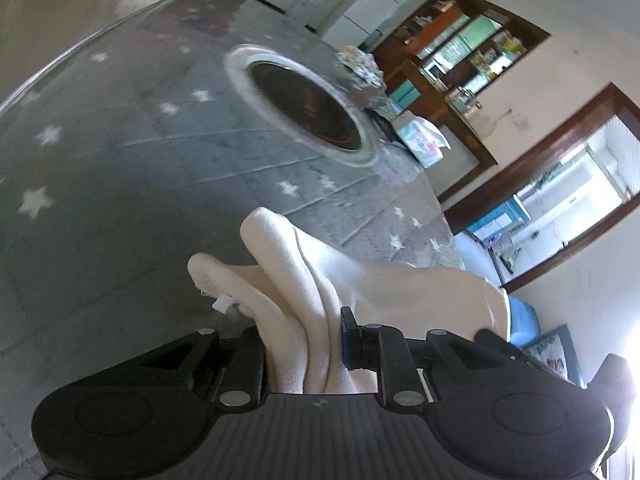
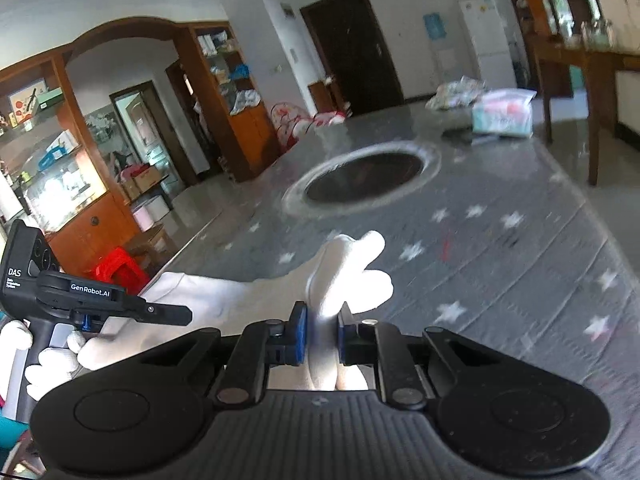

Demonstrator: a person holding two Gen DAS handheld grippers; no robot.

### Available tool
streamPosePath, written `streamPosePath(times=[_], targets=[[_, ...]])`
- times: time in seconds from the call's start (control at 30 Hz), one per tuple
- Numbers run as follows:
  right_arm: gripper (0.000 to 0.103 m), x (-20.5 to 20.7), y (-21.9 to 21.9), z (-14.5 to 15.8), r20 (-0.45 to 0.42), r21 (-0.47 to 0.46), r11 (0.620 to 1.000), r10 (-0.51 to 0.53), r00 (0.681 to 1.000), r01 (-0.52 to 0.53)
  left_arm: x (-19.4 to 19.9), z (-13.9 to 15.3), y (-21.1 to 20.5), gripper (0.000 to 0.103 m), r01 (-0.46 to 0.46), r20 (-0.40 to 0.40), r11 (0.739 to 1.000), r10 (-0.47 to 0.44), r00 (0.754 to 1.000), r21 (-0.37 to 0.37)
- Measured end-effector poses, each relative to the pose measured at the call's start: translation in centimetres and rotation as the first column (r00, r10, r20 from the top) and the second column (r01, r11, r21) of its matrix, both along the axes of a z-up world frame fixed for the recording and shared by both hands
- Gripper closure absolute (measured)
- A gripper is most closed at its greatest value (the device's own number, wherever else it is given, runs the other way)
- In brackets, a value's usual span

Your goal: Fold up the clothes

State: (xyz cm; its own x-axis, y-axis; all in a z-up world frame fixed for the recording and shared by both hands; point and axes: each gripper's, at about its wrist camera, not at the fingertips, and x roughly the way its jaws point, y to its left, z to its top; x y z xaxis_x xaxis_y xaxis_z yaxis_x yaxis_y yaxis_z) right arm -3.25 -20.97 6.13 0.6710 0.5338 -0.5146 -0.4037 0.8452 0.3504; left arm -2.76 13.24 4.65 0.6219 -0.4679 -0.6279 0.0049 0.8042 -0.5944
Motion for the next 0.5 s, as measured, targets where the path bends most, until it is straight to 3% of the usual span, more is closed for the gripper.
streamPosePath(times=[0.5], targets=[[0.09, 0.6, -5.4, 4.0, 0.14, -0.068, 0.985, -0.148, 0.979, 0.159, 6.4, 3.4, -9.3, 0.084, 0.142, 0.052, 0.986, -0.147, 0.988, 0.088]])
